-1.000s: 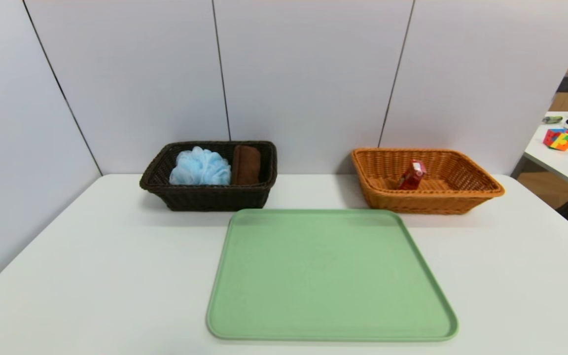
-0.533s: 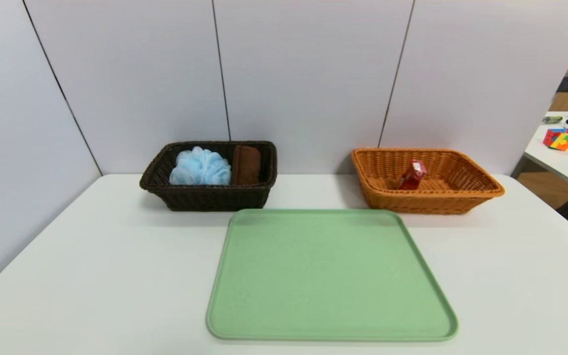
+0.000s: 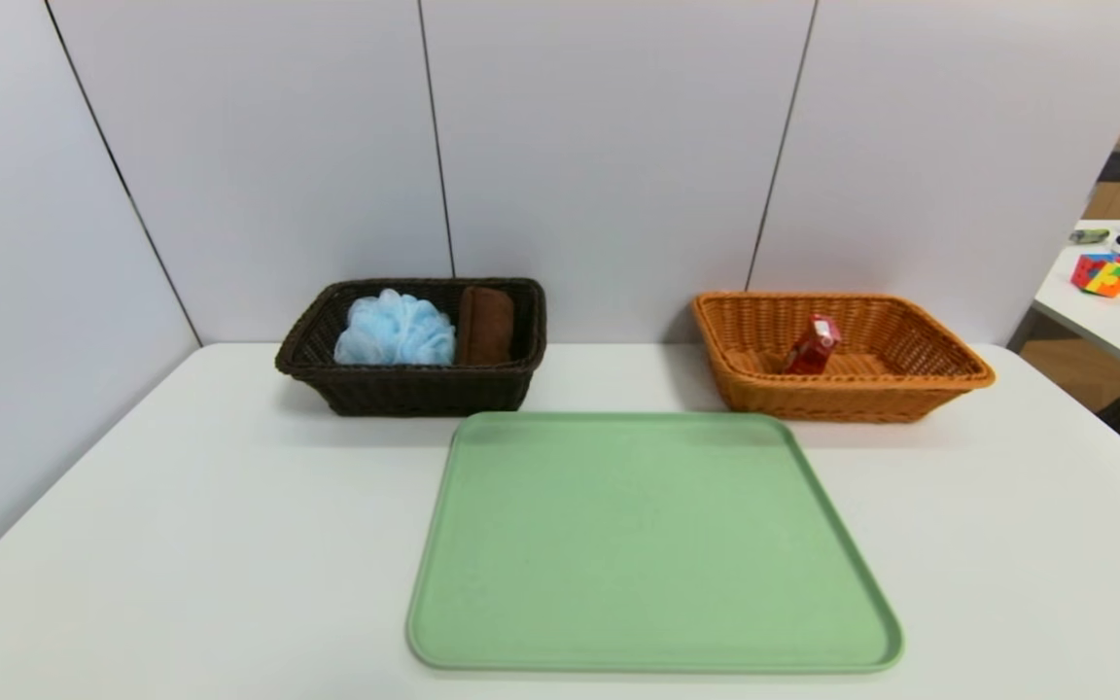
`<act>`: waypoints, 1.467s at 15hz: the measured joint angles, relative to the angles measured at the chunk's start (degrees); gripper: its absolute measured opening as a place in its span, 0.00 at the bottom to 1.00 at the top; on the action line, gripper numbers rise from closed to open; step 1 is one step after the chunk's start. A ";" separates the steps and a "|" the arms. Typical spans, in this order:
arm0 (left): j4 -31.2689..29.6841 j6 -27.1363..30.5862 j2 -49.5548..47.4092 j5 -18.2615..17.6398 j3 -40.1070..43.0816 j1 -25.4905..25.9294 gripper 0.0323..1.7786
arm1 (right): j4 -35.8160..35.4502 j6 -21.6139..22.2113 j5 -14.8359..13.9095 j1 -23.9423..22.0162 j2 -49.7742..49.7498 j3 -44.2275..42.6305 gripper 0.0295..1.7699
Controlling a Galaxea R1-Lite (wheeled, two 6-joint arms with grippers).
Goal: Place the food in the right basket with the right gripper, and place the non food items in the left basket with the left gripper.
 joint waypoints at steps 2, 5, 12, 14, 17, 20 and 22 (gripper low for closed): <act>-3.10 -0.10 -0.11 -0.72 2.01 0.00 0.95 | -2.35 0.13 0.63 0.00 -0.07 1.82 0.96; -3.19 -0.62 -0.15 -0.72 2.77 0.00 0.95 | -2.54 0.83 4.13 0.00 -0.10 3.00 0.96; -3.19 -2.05 -0.22 -0.61 2.86 0.00 0.95 | -2.49 4.90 6.11 0.00 -0.10 4.74 0.96; -3.19 -3.05 -0.22 -0.50 2.86 0.02 0.95 | -2.46 5.10 6.02 0.00 -0.10 4.77 0.96; -3.24 -3.90 -0.22 -0.41 2.86 0.02 0.95 | -2.51 4.85 6.13 0.00 -0.10 4.77 0.96; -3.19 -3.79 -0.22 -0.41 2.86 0.04 0.95 | -2.62 4.85 6.14 0.02 -0.10 4.80 0.96; -3.19 -3.82 -0.22 -0.41 2.86 0.04 0.95 | -2.65 5.03 6.00 0.05 -0.10 4.85 0.96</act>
